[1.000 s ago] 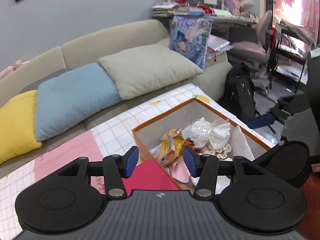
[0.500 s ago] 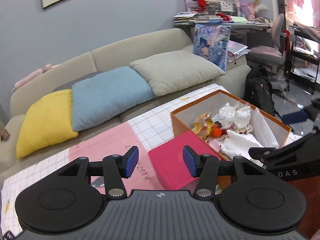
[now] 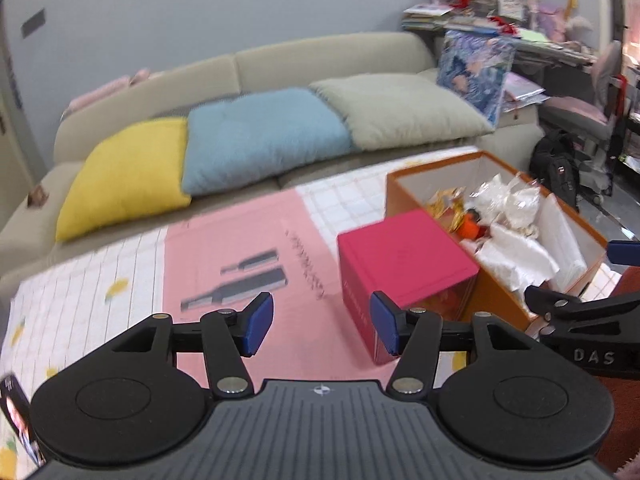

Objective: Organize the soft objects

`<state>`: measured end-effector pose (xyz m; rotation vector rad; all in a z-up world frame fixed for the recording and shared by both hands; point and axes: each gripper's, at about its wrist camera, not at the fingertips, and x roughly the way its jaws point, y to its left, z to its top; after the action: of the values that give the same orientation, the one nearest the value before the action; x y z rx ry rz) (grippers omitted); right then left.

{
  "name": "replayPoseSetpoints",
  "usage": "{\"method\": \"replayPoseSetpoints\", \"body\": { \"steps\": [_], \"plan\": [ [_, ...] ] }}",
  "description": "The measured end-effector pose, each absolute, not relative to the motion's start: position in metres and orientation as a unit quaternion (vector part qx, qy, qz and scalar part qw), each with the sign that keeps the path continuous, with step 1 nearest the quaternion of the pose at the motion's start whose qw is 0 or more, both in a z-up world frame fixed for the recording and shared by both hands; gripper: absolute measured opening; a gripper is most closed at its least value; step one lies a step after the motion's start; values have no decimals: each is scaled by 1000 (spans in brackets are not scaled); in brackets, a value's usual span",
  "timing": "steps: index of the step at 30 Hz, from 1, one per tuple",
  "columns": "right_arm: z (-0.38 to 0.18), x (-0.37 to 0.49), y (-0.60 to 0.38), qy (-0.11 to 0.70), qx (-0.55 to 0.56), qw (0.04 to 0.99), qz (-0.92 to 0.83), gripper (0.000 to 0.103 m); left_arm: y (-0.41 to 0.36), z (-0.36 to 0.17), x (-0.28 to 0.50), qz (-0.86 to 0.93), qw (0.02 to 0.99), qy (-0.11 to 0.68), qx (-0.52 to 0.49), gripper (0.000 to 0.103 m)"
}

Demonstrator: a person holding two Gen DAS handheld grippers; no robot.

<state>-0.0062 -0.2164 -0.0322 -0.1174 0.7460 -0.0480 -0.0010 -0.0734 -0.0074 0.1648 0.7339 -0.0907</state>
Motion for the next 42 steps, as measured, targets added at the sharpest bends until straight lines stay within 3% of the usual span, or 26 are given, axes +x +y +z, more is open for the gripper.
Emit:
{"method": "replayPoseSetpoints", "body": {
  "steps": [6,20,29,42],
  "plan": [
    [-42,1,-221,393,-37,918,-23,93,-61,-28,4,-22,909,412,51,66],
    [-54,12,-220,415,-27,909,-17,94,-67,-40,12,-30,897,435,65,68],
    [-56,16,-221,421,-23,907,-16,94,-70,-40,14,-32,897,435,74,83],
    [-55,15,-221,419,-23,908,-13,94,-70,-38,13,-31,898,434,73,95]
  ]
}}
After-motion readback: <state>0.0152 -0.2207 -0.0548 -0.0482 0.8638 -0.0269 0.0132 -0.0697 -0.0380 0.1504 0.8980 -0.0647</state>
